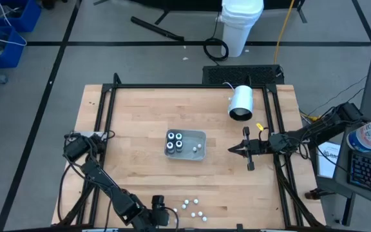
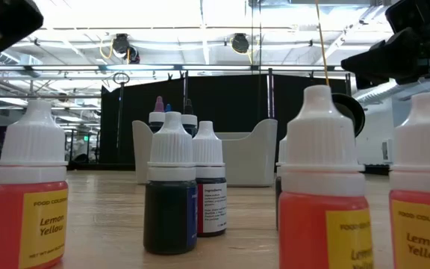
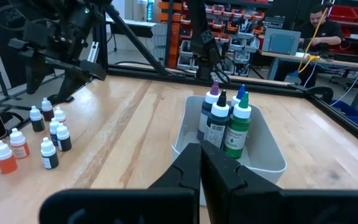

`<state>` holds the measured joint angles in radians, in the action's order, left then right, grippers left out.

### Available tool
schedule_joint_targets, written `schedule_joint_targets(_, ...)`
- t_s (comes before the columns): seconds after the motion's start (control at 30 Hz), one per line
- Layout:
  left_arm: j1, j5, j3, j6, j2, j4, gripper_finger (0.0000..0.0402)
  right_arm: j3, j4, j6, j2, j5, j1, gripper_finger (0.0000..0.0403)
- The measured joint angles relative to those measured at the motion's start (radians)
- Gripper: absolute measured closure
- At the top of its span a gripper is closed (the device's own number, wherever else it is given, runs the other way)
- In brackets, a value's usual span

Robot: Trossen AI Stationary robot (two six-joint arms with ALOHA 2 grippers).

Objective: Pick & Place food coloring
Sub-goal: Put the red food coloring bottle into the gray bin

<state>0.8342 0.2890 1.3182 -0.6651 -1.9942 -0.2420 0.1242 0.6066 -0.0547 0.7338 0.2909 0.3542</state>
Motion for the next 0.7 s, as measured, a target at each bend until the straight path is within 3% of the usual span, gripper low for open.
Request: schedule_joint_targets(0.7,0.006,-0.006,-0.003,0.004,-0.031,0.008,0.0105,0.0,0.01,-0.01,0.0,0.0,0.0,0.0403)
